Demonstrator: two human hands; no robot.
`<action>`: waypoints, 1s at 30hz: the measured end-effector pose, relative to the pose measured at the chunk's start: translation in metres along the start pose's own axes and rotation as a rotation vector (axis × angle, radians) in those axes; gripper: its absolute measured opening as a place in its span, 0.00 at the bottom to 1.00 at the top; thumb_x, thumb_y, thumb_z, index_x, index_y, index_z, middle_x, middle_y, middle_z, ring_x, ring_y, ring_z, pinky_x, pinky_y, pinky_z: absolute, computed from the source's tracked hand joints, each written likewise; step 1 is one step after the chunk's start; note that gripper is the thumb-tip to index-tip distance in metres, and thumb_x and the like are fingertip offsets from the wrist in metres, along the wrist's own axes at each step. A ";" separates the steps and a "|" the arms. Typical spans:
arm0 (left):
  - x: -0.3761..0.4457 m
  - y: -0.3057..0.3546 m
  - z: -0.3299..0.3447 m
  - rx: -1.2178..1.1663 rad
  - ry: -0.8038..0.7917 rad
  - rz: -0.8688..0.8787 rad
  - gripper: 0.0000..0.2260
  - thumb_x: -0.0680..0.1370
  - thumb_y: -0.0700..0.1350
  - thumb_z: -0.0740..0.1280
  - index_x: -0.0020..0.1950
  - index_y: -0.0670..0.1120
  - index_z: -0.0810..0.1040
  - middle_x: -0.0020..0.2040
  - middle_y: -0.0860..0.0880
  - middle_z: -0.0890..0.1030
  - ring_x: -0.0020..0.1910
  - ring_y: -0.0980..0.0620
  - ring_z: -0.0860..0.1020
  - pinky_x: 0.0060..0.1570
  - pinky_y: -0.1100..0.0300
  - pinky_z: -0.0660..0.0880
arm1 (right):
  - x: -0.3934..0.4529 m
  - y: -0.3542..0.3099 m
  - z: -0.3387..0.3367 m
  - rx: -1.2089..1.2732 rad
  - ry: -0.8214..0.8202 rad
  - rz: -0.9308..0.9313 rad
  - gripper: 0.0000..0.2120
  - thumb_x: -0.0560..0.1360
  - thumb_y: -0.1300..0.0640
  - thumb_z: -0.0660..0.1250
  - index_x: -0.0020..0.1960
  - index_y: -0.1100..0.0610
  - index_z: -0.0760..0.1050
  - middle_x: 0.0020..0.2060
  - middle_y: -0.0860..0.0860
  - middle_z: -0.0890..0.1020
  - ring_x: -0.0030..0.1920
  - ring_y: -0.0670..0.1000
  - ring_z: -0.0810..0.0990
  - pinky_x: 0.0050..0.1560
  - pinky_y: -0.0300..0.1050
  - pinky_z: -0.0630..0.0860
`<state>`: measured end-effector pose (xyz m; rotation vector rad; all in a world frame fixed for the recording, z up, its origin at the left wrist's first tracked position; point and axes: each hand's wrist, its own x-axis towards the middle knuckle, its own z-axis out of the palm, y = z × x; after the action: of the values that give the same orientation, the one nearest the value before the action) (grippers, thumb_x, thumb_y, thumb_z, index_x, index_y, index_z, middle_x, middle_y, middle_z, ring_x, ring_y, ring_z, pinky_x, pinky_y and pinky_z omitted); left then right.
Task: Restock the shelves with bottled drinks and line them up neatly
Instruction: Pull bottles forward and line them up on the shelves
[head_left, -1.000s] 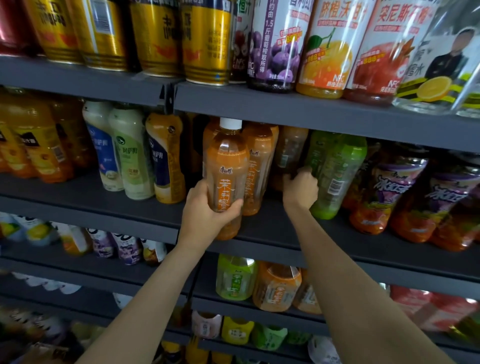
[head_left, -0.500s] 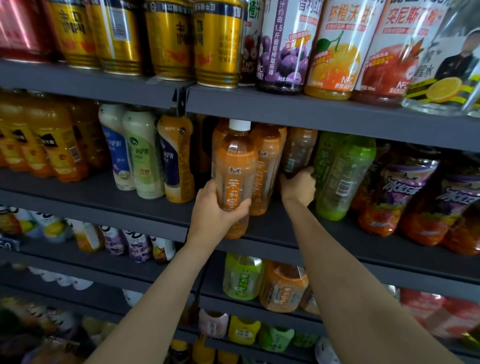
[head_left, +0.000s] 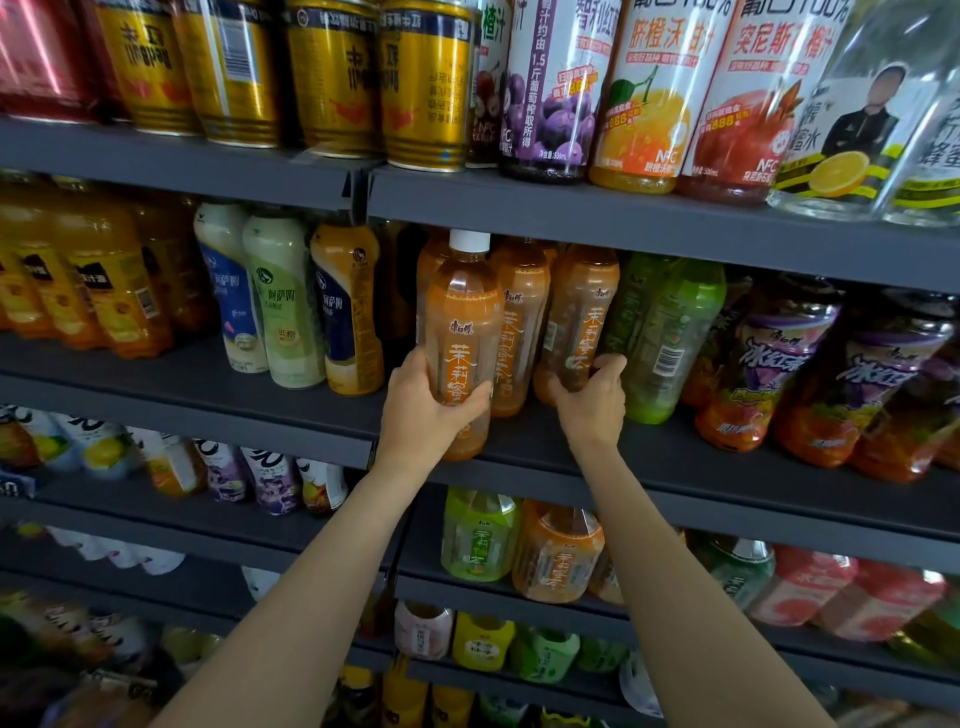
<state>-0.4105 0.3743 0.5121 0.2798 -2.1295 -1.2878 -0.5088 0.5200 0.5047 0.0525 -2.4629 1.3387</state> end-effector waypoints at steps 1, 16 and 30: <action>0.000 0.000 0.000 0.002 0.002 0.003 0.22 0.67 0.54 0.74 0.56 0.49 0.72 0.52 0.48 0.78 0.54 0.51 0.76 0.54 0.56 0.75 | 0.000 -0.002 0.003 0.024 0.007 0.019 0.24 0.72 0.52 0.71 0.57 0.62 0.61 0.55 0.59 0.75 0.53 0.60 0.77 0.42 0.48 0.71; -0.002 0.010 -0.003 -0.009 -0.014 -0.050 0.23 0.69 0.51 0.74 0.60 0.47 0.71 0.56 0.49 0.78 0.57 0.51 0.75 0.57 0.55 0.74 | 0.011 -0.007 0.018 0.076 0.056 0.162 0.28 0.72 0.54 0.70 0.63 0.63 0.60 0.60 0.61 0.72 0.55 0.64 0.77 0.51 0.57 0.76; -0.017 0.048 0.060 0.018 -0.144 -0.005 0.27 0.69 0.56 0.72 0.63 0.46 0.70 0.59 0.47 0.76 0.60 0.49 0.73 0.57 0.59 0.71 | -0.040 0.013 -0.049 0.253 -0.627 -0.159 0.29 0.71 0.65 0.70 0.67 0.55 0.62 0.54 0.43 0.73 0.55 0.42 0.72 0.46 0.23 0.71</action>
<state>-0.4271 0.4499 0.5272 0.2050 -2.2634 -1.3277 -0.4604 0.5624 0.5066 0.8256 -2.6584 1.7509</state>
